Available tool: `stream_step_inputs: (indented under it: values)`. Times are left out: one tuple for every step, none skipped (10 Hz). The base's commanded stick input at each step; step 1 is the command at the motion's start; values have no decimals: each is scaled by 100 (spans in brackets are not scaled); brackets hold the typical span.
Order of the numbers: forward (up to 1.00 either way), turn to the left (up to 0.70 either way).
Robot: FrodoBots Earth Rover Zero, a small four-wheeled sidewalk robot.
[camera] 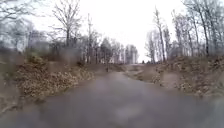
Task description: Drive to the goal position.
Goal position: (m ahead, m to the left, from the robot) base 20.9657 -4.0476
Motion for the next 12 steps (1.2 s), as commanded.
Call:
stream_step_inputs:
  values:
    - [100, 0]
    - [100, 0]
    - [100, 0]
    - [100, 0]
    - [100, 0]
    - [100, 0]
    - [100, 0]
    - [100, 0]
    - [100, 0]
    - [100, 0]
    - [100, 0]
    - [100, 0]
